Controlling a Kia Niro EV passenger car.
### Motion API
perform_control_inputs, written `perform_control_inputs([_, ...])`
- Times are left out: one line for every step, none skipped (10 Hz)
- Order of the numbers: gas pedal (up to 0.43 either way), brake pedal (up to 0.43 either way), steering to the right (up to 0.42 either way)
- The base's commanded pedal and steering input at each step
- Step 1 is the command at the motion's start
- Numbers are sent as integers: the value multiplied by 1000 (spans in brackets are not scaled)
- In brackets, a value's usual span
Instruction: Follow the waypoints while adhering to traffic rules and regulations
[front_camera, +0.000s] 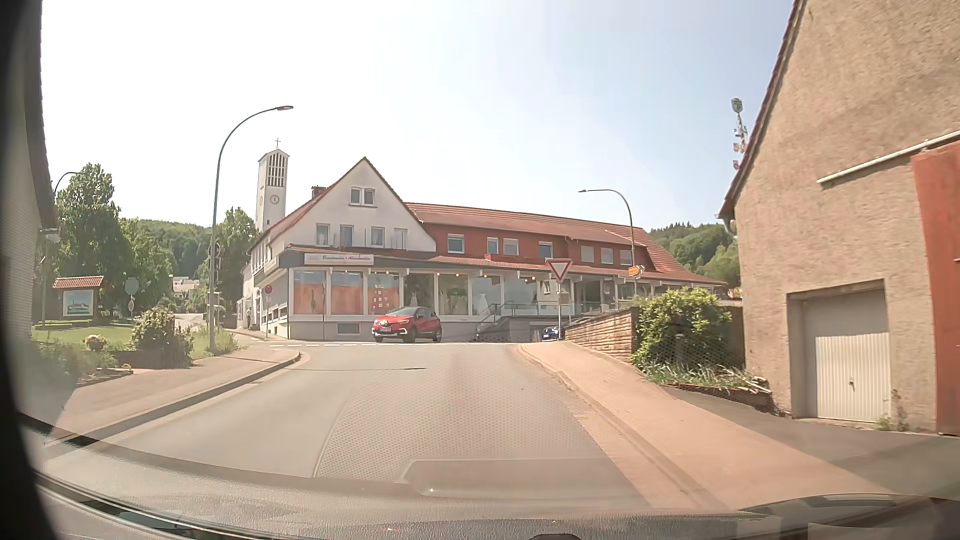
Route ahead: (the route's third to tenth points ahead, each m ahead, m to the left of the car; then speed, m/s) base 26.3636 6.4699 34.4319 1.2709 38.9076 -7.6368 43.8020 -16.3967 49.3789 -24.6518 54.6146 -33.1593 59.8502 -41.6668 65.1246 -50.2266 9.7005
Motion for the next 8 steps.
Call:
perform_control_inputs([0,79,-52])
perform_control_inputs([0,98,-51])
perform_control_inputs([0,110,-48])
perform_control_inputs([0,134,-42])
perform_control_inputs([0,146,-36])
perform_control_inputs([0,189,-34])
perform_control_inputs([0,207,-33])
perform_control_inputs([0,220,-28])
